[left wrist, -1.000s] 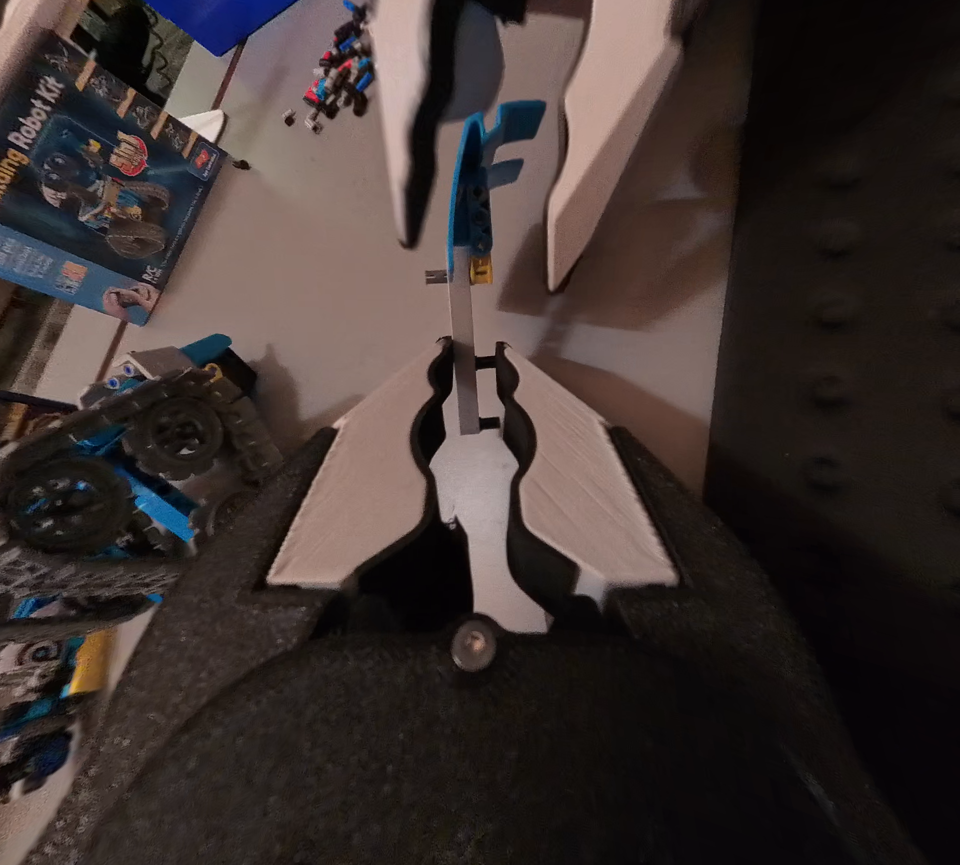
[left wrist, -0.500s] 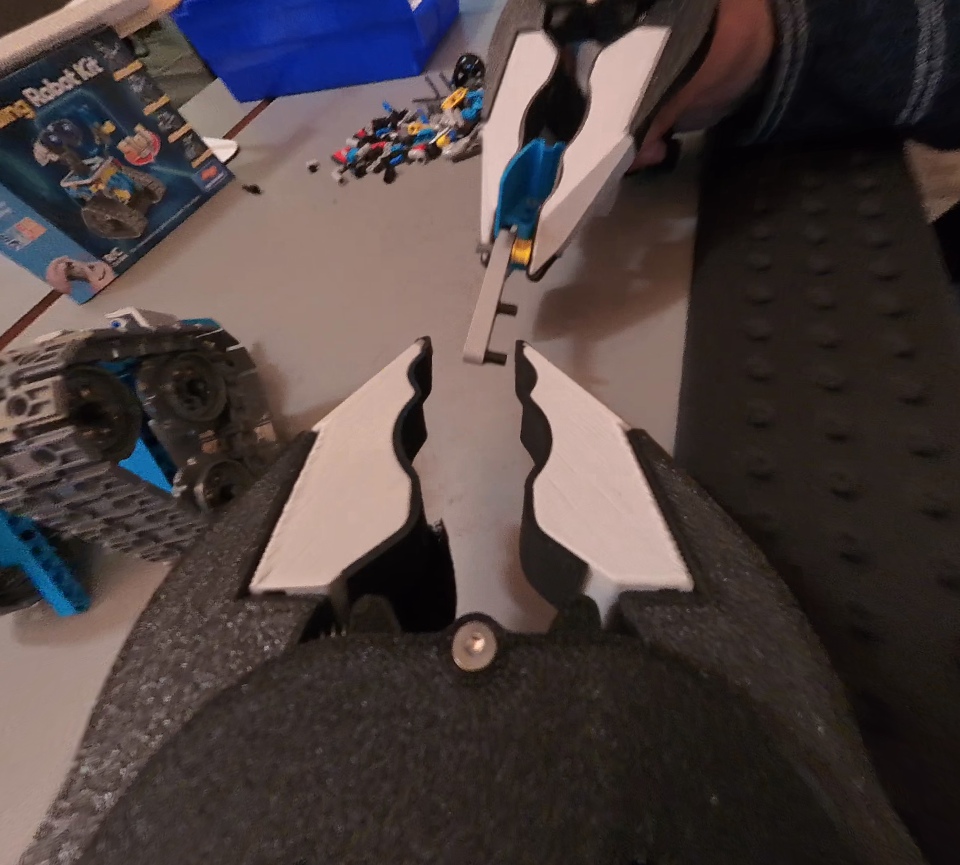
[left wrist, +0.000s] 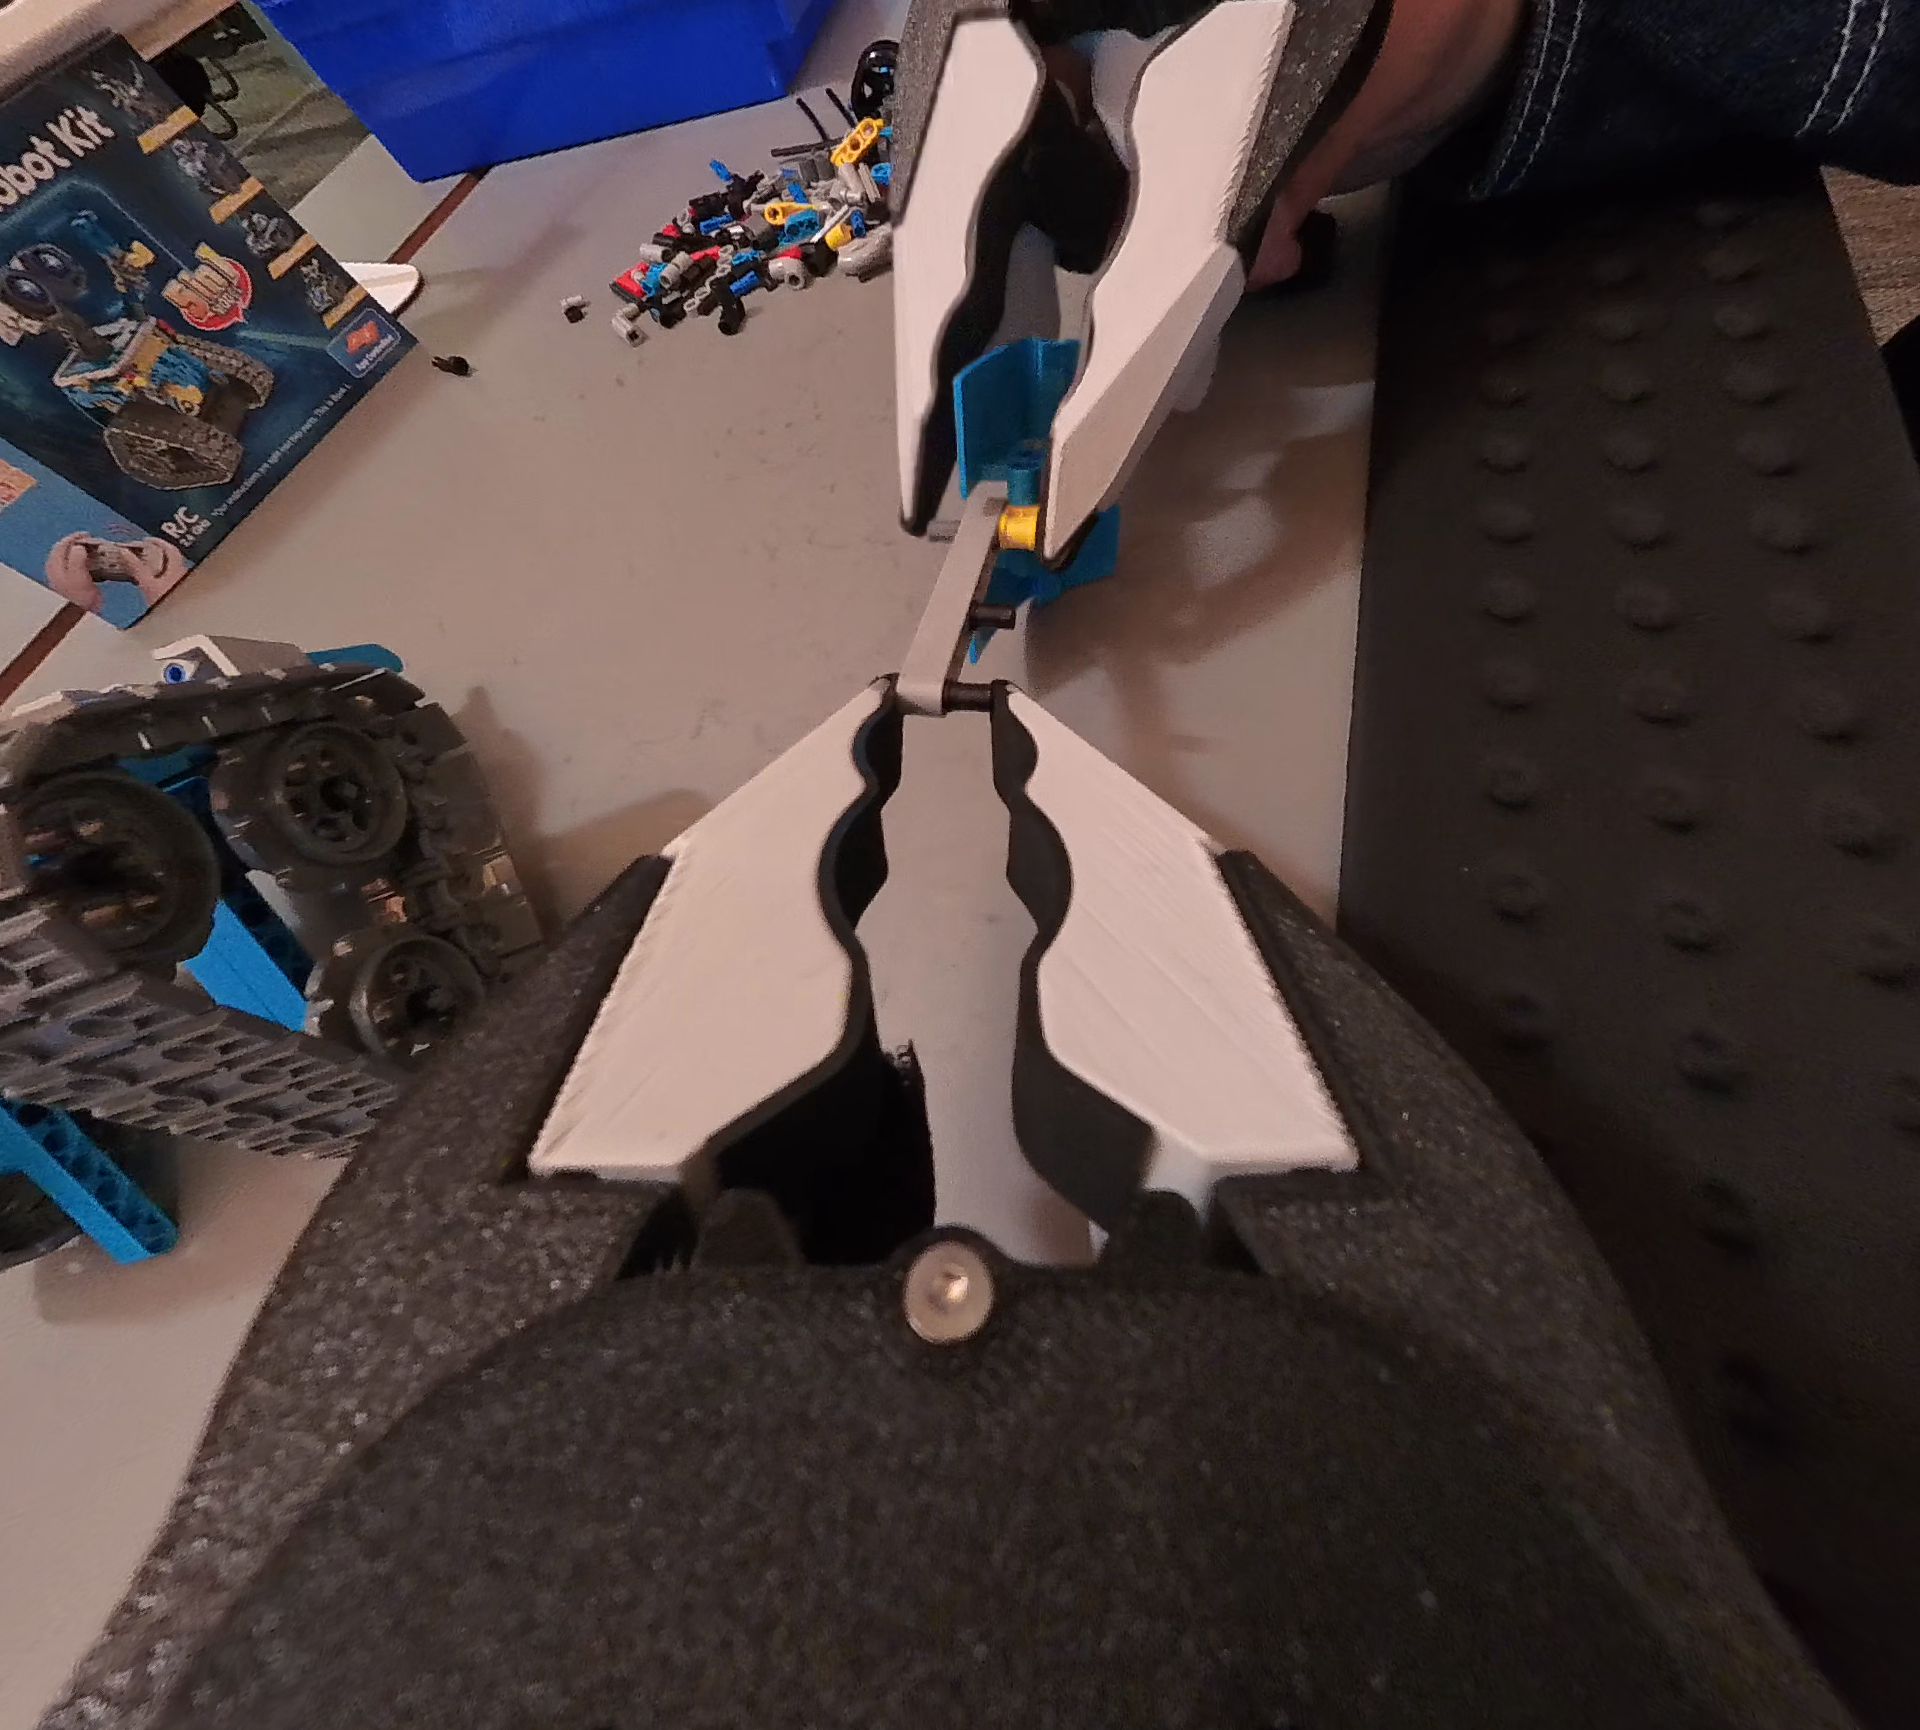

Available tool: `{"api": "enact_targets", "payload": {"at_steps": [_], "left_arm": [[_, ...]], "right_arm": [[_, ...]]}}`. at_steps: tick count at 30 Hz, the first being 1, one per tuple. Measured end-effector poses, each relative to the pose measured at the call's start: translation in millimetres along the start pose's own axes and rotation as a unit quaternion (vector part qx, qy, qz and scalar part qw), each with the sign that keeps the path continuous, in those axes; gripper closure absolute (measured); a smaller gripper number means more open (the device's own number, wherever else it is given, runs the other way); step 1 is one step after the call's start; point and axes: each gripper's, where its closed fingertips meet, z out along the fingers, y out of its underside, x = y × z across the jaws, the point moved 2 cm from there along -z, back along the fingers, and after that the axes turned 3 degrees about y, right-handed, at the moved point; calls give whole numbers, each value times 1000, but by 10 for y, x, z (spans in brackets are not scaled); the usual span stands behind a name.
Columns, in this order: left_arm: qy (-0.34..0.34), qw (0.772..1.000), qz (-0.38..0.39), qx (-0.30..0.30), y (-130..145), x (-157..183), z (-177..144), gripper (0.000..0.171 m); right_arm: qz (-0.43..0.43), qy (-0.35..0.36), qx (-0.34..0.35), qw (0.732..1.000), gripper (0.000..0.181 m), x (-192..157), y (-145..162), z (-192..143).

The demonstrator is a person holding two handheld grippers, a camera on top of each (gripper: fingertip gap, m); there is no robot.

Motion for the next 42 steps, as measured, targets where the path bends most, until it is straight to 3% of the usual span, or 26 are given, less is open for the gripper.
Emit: {"api": "enact_targets", "payload": {"at_steps": [4,8,14,18,24,32,33,34,38,40,42], "left_arm": [[-1,1000,6,-3,3,6,13,156],[-7,1000,23,-6,3,17,33,156],[-21,998,50,-11,5,34,63,156],[-15,1000,17,1,-31,11,41,155],[3,999,-18,28,-108,31,14,155],[88,982,-159,44,-118,44,6,148],[84,983,-158,34,-88,40,22,150],[86,984,-156,20,-52,51,37,162],[46,992,-114,-40,135,8,62,165],[21,992,-61,-108,343,-6,91,165],[9,991,-26,-133,417,6,106,165]], "right_arm": [[-46,16,35,998,145,-66,-148,-27],[-73,23,17,997,145,-148,-142,62],[-183,114,-2,976,164,-98,-133,71],[-153,92,9,984,174,-125,-160,50],[-138,75,17,987,174,-134,-180,27],[-339,206,-16,918,176,-178,-172,110],[-351,207,-18,913,176,-201,-157,124],[-357,206,-20,911,176,-219,-133,134],[-289,182,28,939,158,-289,-204,40],[-199,138,73,968,154,-275,-300,-92],[-112,116,69,984,158,-114,-238,-150]]}}
